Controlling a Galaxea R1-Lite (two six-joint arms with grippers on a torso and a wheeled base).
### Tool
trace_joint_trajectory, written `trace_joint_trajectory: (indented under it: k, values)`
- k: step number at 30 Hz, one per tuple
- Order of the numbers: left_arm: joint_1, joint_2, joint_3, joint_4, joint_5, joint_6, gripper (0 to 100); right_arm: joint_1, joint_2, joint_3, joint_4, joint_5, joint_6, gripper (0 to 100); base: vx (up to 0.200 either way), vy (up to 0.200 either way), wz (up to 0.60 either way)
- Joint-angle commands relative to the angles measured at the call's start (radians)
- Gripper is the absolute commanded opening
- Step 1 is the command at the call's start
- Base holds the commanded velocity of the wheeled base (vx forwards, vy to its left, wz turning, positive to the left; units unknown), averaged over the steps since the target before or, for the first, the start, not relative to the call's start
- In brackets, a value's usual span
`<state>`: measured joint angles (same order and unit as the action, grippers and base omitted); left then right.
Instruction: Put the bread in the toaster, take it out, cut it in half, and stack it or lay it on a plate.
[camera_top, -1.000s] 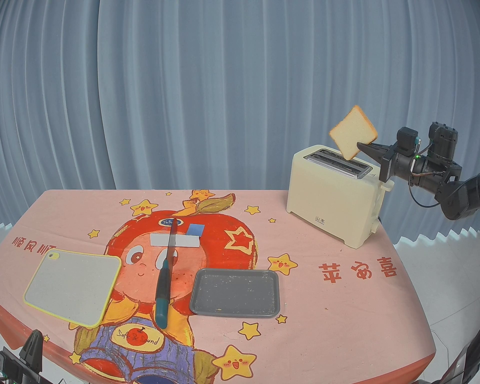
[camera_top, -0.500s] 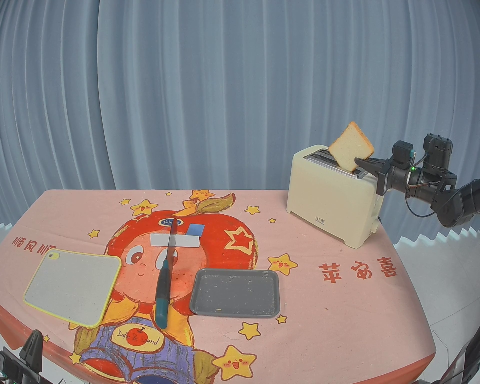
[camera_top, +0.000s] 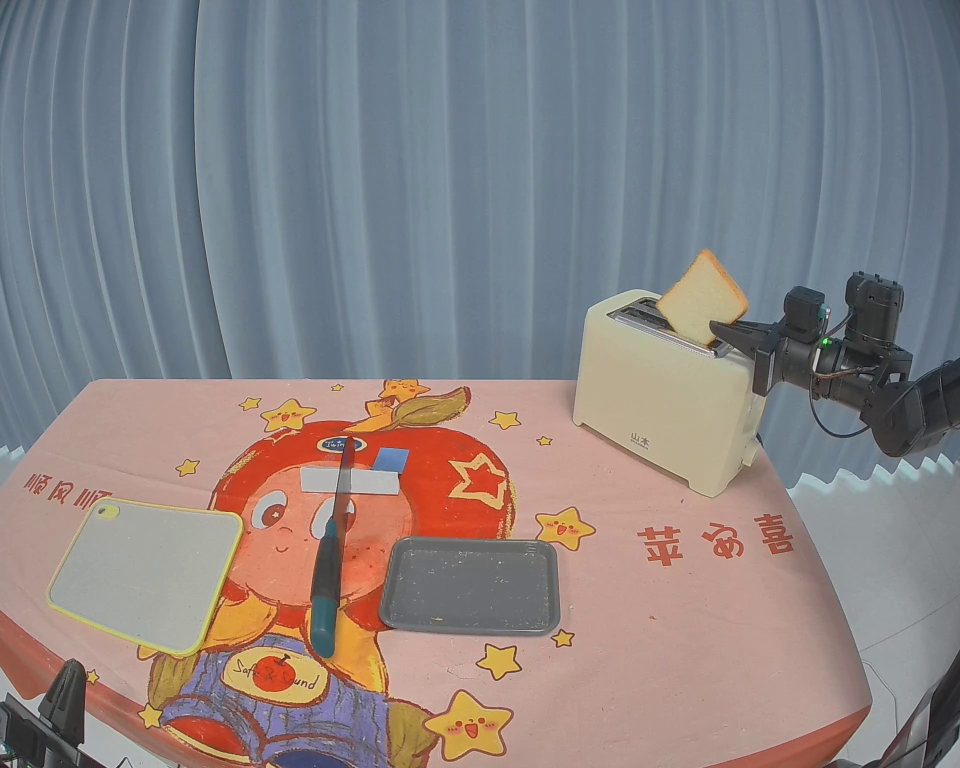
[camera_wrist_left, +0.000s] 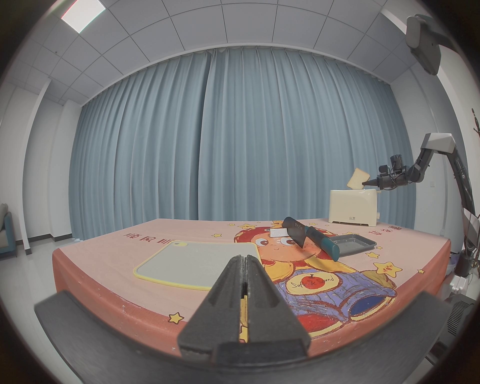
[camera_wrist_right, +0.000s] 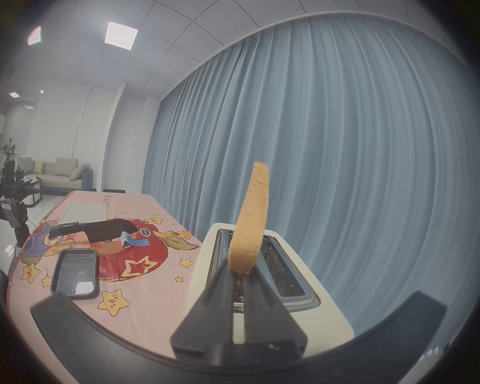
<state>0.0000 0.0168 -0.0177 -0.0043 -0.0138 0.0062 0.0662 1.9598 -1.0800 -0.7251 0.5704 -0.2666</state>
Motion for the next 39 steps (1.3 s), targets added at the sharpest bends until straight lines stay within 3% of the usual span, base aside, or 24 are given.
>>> trace_joint_trajectory:
  k: [1, 8, 9, 27, 38, 39]
  values:
    - [0.000, -0.009, 0.018, 0.000, 0.000, 0.000, 0, 0.000, 0.004, 0.000, 0.000, 0.000, 0.000, 0, 0.000, 0.000, 0.00]
    - [0.000, -0.009, 0.018, 0.000, 0.002, 0.000, 0, 0.000, 0.010, 0.000, 0.001, 0.000, -0.023, 0, 0.000, 0.000, 0.00]
    - [0.000, -0.009, 0.018, 0.000, 0.002, 0.000, 0, 0.000, 0.011, 0.000, 0.001, 0.000, -0.026, 100, 0.000, 0.000, 0.00]
    - [0.000, -0.009, 0.018, 0.000, 0.000, 0.000, 0, 0.000, -0.029, 0.008, -0.004, -0.001, -0.016, 100, 0.000, 0.000, 0.00]
    - [0.000, -0.009, 0.018, 0.000, 0.000, 0.000, 0, 0.001, -0.179, 0.129, -0.007, -0.004, 0.072, 100, 0.000, 0.000, 0.00]
    - [0.000, -0.009, 0.018, 0.000, 0.000, 0.000, 0, 0.006, -0.216, 0.164, -0.005, -0.004, 0.098, 100, 0.000, 0.000, 0.00]
